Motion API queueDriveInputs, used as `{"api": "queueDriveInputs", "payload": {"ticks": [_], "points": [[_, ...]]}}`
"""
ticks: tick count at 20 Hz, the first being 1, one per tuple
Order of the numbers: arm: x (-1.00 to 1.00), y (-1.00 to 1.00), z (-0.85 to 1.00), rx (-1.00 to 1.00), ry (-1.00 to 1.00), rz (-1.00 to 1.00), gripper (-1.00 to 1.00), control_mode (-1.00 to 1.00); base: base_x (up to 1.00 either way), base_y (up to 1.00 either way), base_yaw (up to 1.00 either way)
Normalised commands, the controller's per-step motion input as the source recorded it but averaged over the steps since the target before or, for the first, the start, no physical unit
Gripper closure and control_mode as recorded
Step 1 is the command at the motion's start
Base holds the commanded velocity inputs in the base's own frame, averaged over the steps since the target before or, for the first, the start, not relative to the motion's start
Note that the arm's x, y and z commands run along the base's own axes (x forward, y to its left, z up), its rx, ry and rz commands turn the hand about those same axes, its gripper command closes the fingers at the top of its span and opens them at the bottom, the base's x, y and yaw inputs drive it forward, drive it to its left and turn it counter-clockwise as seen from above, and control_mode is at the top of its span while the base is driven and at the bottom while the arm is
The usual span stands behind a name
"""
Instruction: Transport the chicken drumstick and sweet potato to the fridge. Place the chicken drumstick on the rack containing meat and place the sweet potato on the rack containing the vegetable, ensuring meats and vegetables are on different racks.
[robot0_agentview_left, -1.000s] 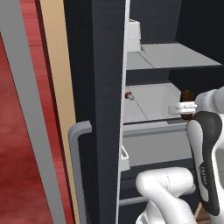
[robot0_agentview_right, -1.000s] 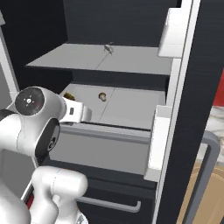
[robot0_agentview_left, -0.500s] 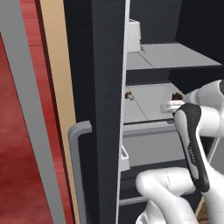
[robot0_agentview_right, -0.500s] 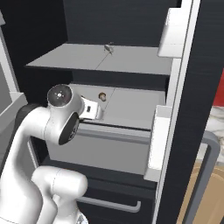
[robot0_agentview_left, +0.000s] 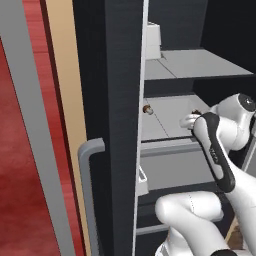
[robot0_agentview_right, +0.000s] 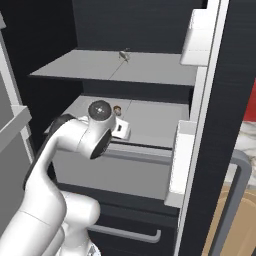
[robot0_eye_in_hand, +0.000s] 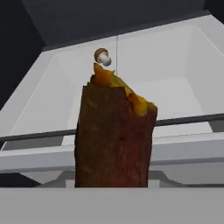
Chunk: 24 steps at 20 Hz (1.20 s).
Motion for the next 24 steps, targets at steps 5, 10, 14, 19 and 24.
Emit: {"api": "queueDriveInputs", "payload": {"ticks": [5, 10, 14, 19, 24], "points": [[0.71, -0.08, -0.4, 0.06, 0.06, 0.0, 1.0, -1.0, 0.0, 0.0, 0.0], [0.7, 0.0, -0.33, 0.02, 0.0, 0.0, 1.0, -1.0, 0.0, 0.0, 0.0], [0.66, 0.0, -0.32, 0.0, 0.0, 0.0, 1.0, -1.0, 0.0, 0.0, 0.0], [0.77, 0.0, -0.37, 0.0, 0.0, 0.0, 1.0, -1.0, 0.0, 0.0, 0.0], [0.63, -0.03, -0.3, 0.0, 0.0, 0.0, 1.0, -1.0, 0.0, 0.0, 0.0]]}}
